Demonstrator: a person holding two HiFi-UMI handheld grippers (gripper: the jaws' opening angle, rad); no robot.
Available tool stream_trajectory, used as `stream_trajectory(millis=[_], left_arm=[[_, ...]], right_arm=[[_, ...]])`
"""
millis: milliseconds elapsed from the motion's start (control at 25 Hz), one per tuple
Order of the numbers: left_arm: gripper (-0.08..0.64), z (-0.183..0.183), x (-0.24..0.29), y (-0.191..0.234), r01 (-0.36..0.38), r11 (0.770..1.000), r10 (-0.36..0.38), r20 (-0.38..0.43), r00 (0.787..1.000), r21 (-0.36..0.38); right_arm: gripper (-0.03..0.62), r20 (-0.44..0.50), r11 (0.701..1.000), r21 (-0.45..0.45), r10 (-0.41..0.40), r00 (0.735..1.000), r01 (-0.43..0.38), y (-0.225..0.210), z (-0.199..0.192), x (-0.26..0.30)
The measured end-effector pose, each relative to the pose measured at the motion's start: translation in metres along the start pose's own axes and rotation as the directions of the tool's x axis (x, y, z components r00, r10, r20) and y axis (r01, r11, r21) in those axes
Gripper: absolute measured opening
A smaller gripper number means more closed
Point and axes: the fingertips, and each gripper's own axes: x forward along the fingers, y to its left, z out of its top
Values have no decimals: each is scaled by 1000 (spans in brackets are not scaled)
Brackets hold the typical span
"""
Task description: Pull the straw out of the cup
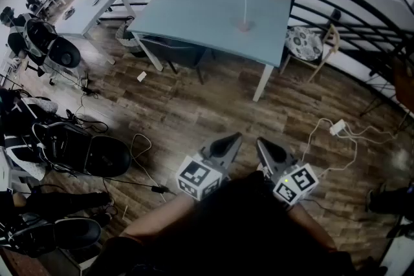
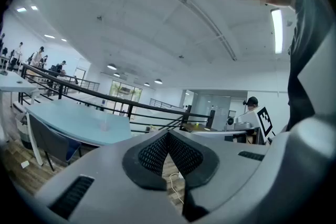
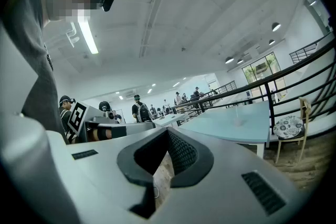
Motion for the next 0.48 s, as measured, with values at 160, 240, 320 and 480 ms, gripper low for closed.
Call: stream_trajectory(millis=[160,240,320,480], left_arm=[[12,-5,4,3,-7,1000,7,2,1000,-8],[12,-4,6,5,-11,1000,11,3,1000,-17],[12,-4,9,4,-7,1000,7,3,1000,-23],[12,-5,27,-3,20,1000,-20,3,1000,-20]], right_arm=[[8,-4,1000,17,8,1000,-8,-4,-6,1],[8,-5,1000,18,13,1000,-13,-6,-5,2],[8,-7,1000,18,20,1000,-20,-8,-4,3],[8,-15,1000,7,28,999,-28,-20,-3,0]])
